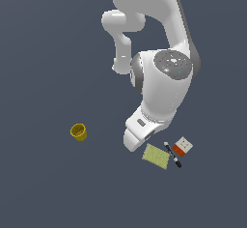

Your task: Pick up a designated object from a clutter of objects.

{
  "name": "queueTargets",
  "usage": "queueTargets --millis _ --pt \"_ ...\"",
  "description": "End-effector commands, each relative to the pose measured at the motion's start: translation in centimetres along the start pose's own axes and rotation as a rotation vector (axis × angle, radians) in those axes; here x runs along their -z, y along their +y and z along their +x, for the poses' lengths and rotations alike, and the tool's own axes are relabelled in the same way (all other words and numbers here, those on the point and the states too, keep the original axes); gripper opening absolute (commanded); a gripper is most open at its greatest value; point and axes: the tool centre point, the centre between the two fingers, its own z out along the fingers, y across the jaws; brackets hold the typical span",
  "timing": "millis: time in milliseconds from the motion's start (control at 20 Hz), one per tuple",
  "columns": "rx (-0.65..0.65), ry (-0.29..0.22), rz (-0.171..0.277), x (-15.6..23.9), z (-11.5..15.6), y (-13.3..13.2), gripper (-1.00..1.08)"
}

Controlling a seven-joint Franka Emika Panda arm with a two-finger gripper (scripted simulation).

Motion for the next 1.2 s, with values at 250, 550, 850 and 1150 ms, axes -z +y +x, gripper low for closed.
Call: queueTargets --millis 250,550,850,1150 --pt "0.251 -0.014 0.012 -7.1 3.1 -1.8 1.00" --pt "0.382 -0.018 0.021 -10.9 4.3 -3.1 1.00" --pt "0.446 -0.019 0.027 -12.9 4.9 -3.8 1.00" --pt "0.449 -0.020 0.028 -13.2 4.9 -3.9 1.00"
